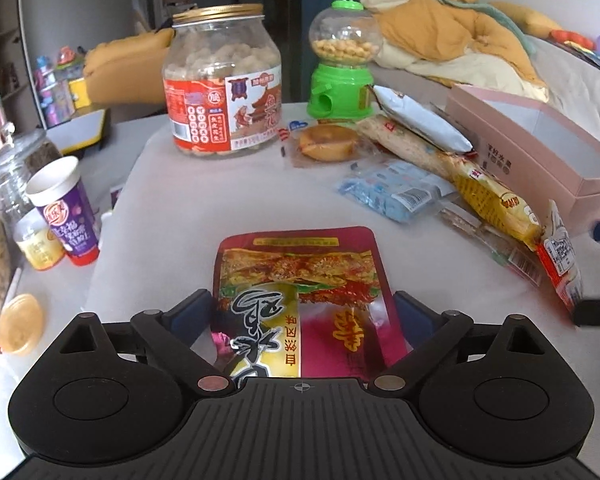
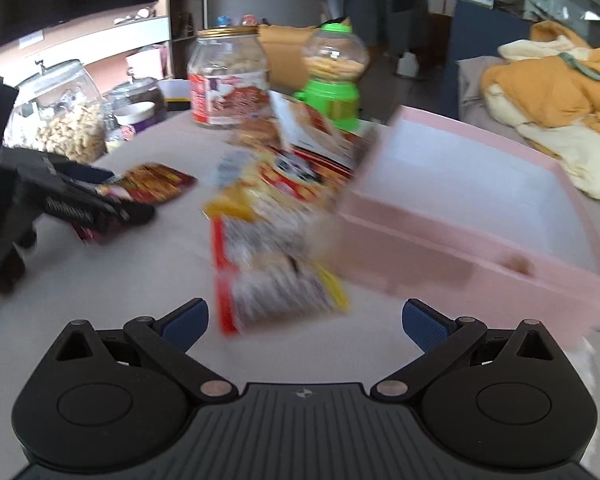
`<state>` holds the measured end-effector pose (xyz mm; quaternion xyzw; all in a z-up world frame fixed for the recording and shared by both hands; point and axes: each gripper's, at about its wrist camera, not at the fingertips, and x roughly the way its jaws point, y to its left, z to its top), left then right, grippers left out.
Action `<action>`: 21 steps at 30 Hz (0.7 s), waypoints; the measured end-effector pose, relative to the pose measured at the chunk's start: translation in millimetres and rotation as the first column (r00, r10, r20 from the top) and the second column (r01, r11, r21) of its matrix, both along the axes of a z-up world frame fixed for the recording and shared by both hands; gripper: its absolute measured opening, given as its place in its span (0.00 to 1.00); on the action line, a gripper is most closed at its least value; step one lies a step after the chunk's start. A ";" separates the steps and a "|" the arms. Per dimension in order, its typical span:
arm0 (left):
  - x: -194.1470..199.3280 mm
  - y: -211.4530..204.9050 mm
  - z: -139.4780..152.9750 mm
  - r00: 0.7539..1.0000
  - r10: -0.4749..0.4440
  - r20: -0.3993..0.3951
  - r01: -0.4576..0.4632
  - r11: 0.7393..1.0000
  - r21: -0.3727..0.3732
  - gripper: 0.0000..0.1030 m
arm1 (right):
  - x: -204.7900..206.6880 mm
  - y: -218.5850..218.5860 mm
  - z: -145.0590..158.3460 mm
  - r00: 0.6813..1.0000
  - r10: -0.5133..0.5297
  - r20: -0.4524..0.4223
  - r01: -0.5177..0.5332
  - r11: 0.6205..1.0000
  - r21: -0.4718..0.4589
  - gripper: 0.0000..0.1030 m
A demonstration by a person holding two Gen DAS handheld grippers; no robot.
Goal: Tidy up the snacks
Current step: 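Grasp the red spicy-strip bag with left tool while right tool grasps white bag, then drop red bag into pink box with left tool while right tool drops white bag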
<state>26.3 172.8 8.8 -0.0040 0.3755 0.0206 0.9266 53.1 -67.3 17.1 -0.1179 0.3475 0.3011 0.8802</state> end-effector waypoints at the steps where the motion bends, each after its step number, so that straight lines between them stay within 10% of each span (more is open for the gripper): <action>1: -1.1 -1.1 0.9 1.000 0.002 -0.003 -0.002 1.000 -0.002 0.95 | 6.6 7.4 0.5 1.000 0.002 -0.013 -0.002 1.000 0.004 1.00; 3: -6.1 -4.7 1.3 1.000 0.003 0.000 -0.003 1.000 0.002 0.93 | 19.7 21.0 -1.3 0.999 -0.010 -0.038 0.010 1.000 -0.007 1.00; 9: -34.1 -25.4 13.3 0.999 -0.023 0.030 0.025 0.996 -0.086 0.69 | 22.0 24.6 -3.2 0.995 -0.011 -0.102 0.005 0.998 -0.058 0.58; 21: -19.0 -127.7 99.1 0.939 -0.183 0.292 0.237 0.958 -0.161 0.69 | -25.1 -77.8 27.0 0.999 -0.050 0.001 0.050 0.997 -0.066 0.54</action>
